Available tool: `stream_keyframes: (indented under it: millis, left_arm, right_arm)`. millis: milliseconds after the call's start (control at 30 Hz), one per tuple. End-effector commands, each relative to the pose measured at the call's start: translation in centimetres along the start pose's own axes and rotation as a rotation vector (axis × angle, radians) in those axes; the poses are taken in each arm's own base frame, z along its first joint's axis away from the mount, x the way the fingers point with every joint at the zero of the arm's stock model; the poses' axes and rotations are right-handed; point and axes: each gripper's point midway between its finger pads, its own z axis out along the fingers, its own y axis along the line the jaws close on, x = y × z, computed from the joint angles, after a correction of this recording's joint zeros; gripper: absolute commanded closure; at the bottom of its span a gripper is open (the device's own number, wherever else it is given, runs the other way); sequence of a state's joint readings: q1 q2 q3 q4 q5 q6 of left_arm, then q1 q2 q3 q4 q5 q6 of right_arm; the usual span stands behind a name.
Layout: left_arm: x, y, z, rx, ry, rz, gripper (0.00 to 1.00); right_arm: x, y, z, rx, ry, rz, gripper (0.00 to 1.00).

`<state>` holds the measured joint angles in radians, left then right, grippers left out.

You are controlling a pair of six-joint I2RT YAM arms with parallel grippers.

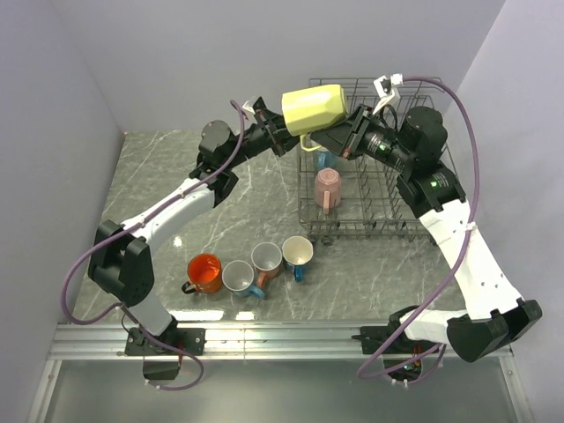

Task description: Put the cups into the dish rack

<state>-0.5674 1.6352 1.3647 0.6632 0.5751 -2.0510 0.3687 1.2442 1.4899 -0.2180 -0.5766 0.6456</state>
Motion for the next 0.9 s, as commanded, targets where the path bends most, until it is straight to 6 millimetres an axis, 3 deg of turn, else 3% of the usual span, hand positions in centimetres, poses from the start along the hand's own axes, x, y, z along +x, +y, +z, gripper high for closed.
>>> stream_keyframes:
  millis: [0,233,333,400,600,667,867]
  left_arm:
    - [4.8,-2.0,-0.2,0.036,0.134,-0.14,1.0]
    - [5.2,-0.5,0.1,-0.047,0.138,-0.07,0.98]
    - [4.5,2.0,-0.3,-0.158,0.119,-0.008,0.93]
    - [3.6,3.7,-1.3,-0.231,0.073,0.021,0.89]
    - [1.8,5.8,-4.0,-0.354,0.016,0.135,0.82]
    - [1.1,7.5,-5.1,-0.445,-0.007,0.152,0.82]
    - [-0.5,9.8,-7.3,-0.506,-0.032,0.137,0.76]
  right_arm:
    - [-1.2,2.6,-0.3,-0.096,-0.058,0.021,1.0]
    - [-0.8,2.4,-1.0,-0.067,-0.06,0.019,1.0]
    - [-1.7,2.6,-1.6,-0.04,-0.074,-0.01,1.0]
    - [-2.9,2.8,-2.3,-0.028,-0.098,-0.025,1.0]
    - [-4.9,2.1,-3.9,0.012,-0.15,-0.026,1.0]
    - [-4.9,1.7,-4.0,0.03,-0.15,-0.024,1.0]
    - [-5.7,0.6,-4.6,0.073,-0.173,-0.028,1.0]
